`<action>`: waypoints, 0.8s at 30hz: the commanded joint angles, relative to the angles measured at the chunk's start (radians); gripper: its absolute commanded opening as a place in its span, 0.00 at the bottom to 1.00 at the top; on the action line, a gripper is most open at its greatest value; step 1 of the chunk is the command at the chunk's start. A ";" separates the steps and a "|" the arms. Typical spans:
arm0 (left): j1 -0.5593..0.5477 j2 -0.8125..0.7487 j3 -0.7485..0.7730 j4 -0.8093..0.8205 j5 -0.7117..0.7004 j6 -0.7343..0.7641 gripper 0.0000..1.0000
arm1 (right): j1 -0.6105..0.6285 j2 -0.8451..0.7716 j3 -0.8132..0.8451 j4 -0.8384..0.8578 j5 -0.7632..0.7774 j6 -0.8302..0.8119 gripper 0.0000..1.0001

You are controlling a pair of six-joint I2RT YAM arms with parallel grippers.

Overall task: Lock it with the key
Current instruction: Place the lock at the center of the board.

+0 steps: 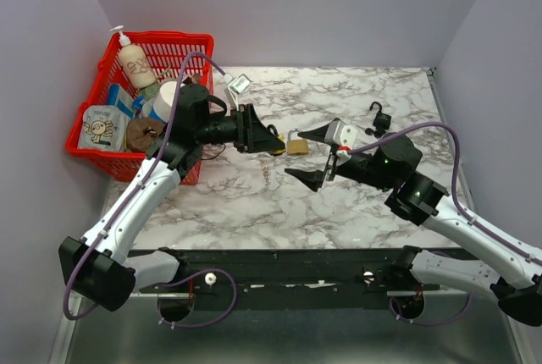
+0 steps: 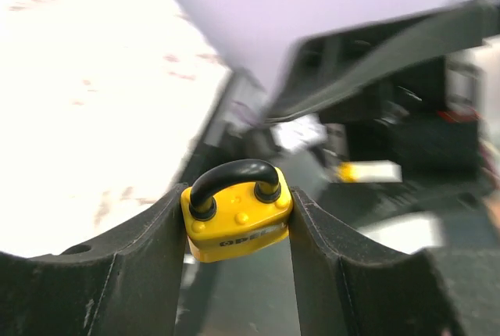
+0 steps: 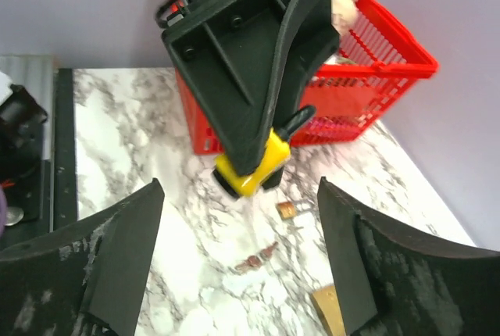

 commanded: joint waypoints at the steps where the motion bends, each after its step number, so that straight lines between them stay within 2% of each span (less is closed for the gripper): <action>1: 0.006 0.015 0.052 -0.332 -0.318 0.231 0.00 | -0.020 -0.064 -0.078 -0.031 0.115 0.053 0.93; 4: -0.007 0.041 0.052 -0.403 -0.426 0.233 0.00 | -0.071 -0.084 -0.112 -0.081 0.140 0.087 0.97; 5: -0.013 0.061 0.057 -0.423 -0.513 0.242 0.00 | -0.088 -0.084 -0.115 -0.100 0.136 0.099 0.98; 8: -0.028 0.099 0.052 -0.475 -0.648 0.251 0.00 | -0.139 -0.071 -0.103 -0.152 0.126 0.131 1.00; 12: -0.030 0.181 0.048 -0.537 -0.771 0.253 0.00 | -0.165 -0.055 -0.099 -0.183 0.131 0.145 1.00; 24: -0.044 0.342 0.045 -0.521 -0.870 0.243 0.00 | -0.171 -0.023 -0.112 -0.206 0.051 0.154 1.00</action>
